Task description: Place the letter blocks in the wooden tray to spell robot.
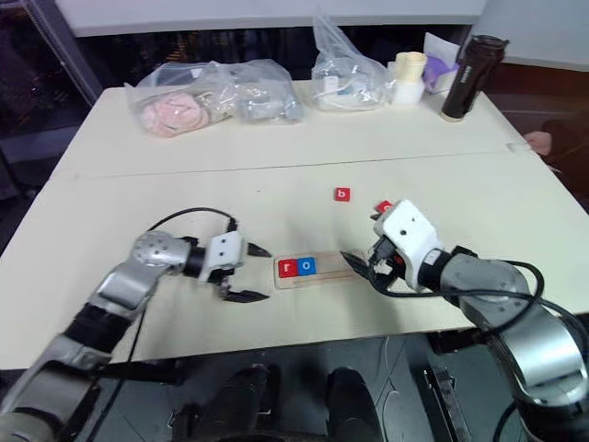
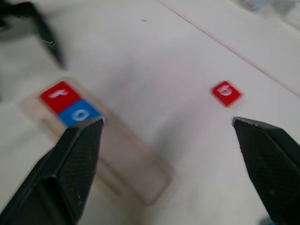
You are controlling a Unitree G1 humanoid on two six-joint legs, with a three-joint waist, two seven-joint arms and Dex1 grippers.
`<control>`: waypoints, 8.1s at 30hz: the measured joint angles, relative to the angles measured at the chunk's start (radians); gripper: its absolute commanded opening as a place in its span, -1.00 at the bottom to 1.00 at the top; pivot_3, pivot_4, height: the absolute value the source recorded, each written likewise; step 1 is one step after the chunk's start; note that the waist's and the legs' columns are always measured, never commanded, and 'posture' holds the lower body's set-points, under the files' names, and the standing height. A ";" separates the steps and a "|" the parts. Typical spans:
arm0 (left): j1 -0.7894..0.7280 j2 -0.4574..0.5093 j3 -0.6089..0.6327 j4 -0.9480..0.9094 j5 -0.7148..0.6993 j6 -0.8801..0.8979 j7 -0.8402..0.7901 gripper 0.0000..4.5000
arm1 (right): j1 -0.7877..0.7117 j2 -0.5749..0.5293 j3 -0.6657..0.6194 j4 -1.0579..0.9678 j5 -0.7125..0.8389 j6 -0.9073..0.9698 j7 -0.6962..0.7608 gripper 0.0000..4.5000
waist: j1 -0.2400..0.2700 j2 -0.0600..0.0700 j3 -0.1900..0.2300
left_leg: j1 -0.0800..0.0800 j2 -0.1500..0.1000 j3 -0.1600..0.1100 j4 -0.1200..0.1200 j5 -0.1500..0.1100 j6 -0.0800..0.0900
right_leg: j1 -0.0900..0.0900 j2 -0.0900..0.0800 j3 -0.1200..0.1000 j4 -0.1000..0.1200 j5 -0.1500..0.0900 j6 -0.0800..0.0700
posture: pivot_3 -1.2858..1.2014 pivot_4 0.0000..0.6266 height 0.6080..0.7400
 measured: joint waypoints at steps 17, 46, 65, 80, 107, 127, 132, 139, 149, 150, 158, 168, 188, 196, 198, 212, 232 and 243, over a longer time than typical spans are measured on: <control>0.062 0.046 0.287 -0.263 -0.352 0.323 0.099 1.00 | -0.519 0.496 0.103 0.691 -0.223 0.144 -0.422 1.00 | 0.008 0.000 0.001 | -0.009 -0.003 0.001 -0.003 0.005 -0.008 | -0.012 0.002 0.001 0.005 0.004 0.001 | 0.03 -0.52 0.77; 0.121 0.034 0.290 -0.349 -0.387 0.342 0.240 1.00 | -0.683 0.668 -0.040 1.173 -0.289 -0.049 -0.615 -0.49 | 0.003 0.000 0.001 | -0.002 0.001 0.005 -0.002 0.009 -0.012 | -0.015 0.006 0.005 0.018 0.005 -0.003 | 0.03 -0.52 0.77; 0.144 0.014 0.234 -0.369 -0.392 0.318 0.186 1.00 | -0.051 0.359 -0.134 -0.076 -0.119 0.755 -0.425 -0.49 | 0.005 0.000 0.002 | -0.006 0.002 0.006 -0.003 0.008 -0.012 | -0.018 0.001 0.004 0.016 -0.002 -0.008 | 0.03 -0.52 0.77; 0.129 0.003 0.232 -0.367 -0.389 0.311 0.185 1.00 | -0.016 0.290 -0.146 -0.077 -0.059 0.755 -0.384 0.98 | 0.010 0.000 0.002 | -0.008 0.001 0.006 -0.004 0.007 -0.011 | -0.016 0.001 0.002 0.009 -0.001 -0.008 | 0.03 -0.52 0.77; 0.121 0.009 0.235 -0.365 -0.387 0.296 0.209 1.00 | -0.092 -0.253 0.160 0.748 -0.221 -0.641 0.604 0.88 | 0.012 -0.003 0.004 | -0.008 0.001 0.007 -0.001 0.004 -0.006 | -0.011 -0.001 0.002 0.002 0.001 -0.003 | 0.03 -0.52 0.77; 0.096 0.018 0.237 -0.347 -0.381 0.290 0.207 1.00 | -0.332 -0.129 0.285 0.572 -0.256 -0.601 0.729 -0.50 | 0.017 -0.003 0.004 | -0.004 0.002 0.007 -0.002 0.004 -0.006 | -0.008 0.000 0.002 0.002 0.002 -0.003 | 0.03 -0.52 0.77; 0.093 0.018 0.234 -0.347 -0.381 0.293 0.203 1.00 | -0.380 -0.027 0.392 0.601 -0.301 -0.587 0.727 -0.50 | 0.031 -0.003 0.004 | -0.004 0.000 0.007 -0.001 0.004 -0.006 | -0.008 -0.001 0.002 0.001 0.002 -0.003 | 0.03 -0.52 0.77; 0.111 0.038 0.234 -0.415 -0.408 0.322 0.186 1.00 | -0.398 -0.009 0.424 0.659 -0.346 -0.610 0.738 -0.50 | 0.030 -0.003 0.004 | -0.004 0.000 0.007 -0.002 0.004 -0.007 | -0.009 -0.001 0.002 0.002 0.002 -0.003 | 0.03 -0.52 0.77; 0.121 0.042 0.233 -0.426 -0.414 0.325 0.179 1.00 | -0.398 0.007 0.430 0.679 -0.359 -0.613 0.758 -0.50 | 0.031 -0.003 0.004 | -0.004 0.001 0.007 -0.002 0.004 -0.007 | -0.009 0.000 0.002 0.003 0.003 -0.002 | 0.03 -0.52 0.77; 0.121 0.042 0.233 -0.426 -0.414 0.325 0.179 1.00 | -0.398 0.009 0.430 0.679 -0.360 -0.613 0.758 -0.50 | 0.031 -0.003 0.004 | -0.004 0.001 0.007 -0.002 0.004 -0.007 | -0.009 0.000 0.002 0.003 0.003 -0.002 | 0.03 -0.52 0.77; 0.121 0.042 0.233 -0.426 -0.414 0.323 0.172 1.00 | -0.402 0.020 0.430 0.719 -0.376 -0.633 0.757 -0.50 | 0.031 -0.003 0.004 | -0.004 0.001 0.007 -0.002 0.004 -0.007 | -0.009 0.001 0.002 0.003 0.003 -0.002 | 0.03 -0.52 0.77; 0.121 0.042 0.232 -0.421 -0.411 0.319 0.170 1.00 | -0.411 0.026 0.430 0.741 -0.379 -0.642 0.755 0.14 | 0.031 -0.003 0.004 | -0.004 0.001 0.007 -0.002 0.005 -0.007 | -0.009 0.001 0.002 0.003 0.004 -0.002 | 0.03 -0.52 0.77; 0.120 0.029 0.229 -0.412 -0.409 0.316 0.186 1.00 | -0.463 0.005 0.319 0.753 -0.365 -0.609 0.686 0.99 | 0.032 -0.003 0.004 | -0.004 0.001 0.007 -0.002 0.005 -0.007 | -0.009 0.001 0.003 0.003 0.004 -0.002 | 0.03 -0.52 0.77; 0.111 0.027 0.209 -0.406 -0.409 0.315 0.183 1.00 | -0.390 0.002 0.308 0.751 -0.393 -0.648 0.612 0.99 | 0.031 -0.003 0.004 | -0.004 0.001 0.007 -0.002 0.005 -0.007 | -0.009 0.001 0.003 0.003 0.004 -0.002 | 0.03 -0.52 0.77; 0.109 0.027 0.209 -0.404 -0.409 0.315 0.181 1.00 | -0.374 0.003 0.308 0.738 -0.394 -0.642 0.609 0.99 | 0.031 -0.003 0.004 | -0.004 0.001 0.007 -0.002 0.005 -0.007 | -0.009 0.001 0.003 0.003 0.004 -0.002 | 0.03 -0.52 0.77; 0.094 0.027 0.203 -0.397 -0.409 0.314 0.181 1.00 | -0.341 0.015 0.308 0.651 -0.385 -0.598 0.600 0.99 | 0.031 -0.003 0.004 | -0.004 0.001 0.007 -0.001 0.005 -0.007 | -0.009 0.001 0.003 0.003 0.004 -0.002 | 0.03 -0.52 0.77; 0.094 0.025 0.200 -0.397 -0.409 0.313 0.182 1.00 | -0.339 0.039 0.330 0.672 -0.398 -0.615 0.579 0.99 | 0.031 -0.003 0.004 | -0.004 0.001 0.007 -0.002 0.005 -0.007 | -0.009 0.001 0.003 0.003 0.004 -0.002 | 0.03 -0.52 0.77; 0.094 0.024 0.200 -0.397 -0.409 0.313 0.182 1.00 | -0.328 0.044 0.335 0.634 -0.399 -0.601 0.563 0.99 | 0.031 -0.003 0.004 | -0.004 0.001 0.007 -0.001 0.005 -0.007 | -0.009 0.001 0.003 0.003 0.004 -0.002 | 0.03 -0.52 0.77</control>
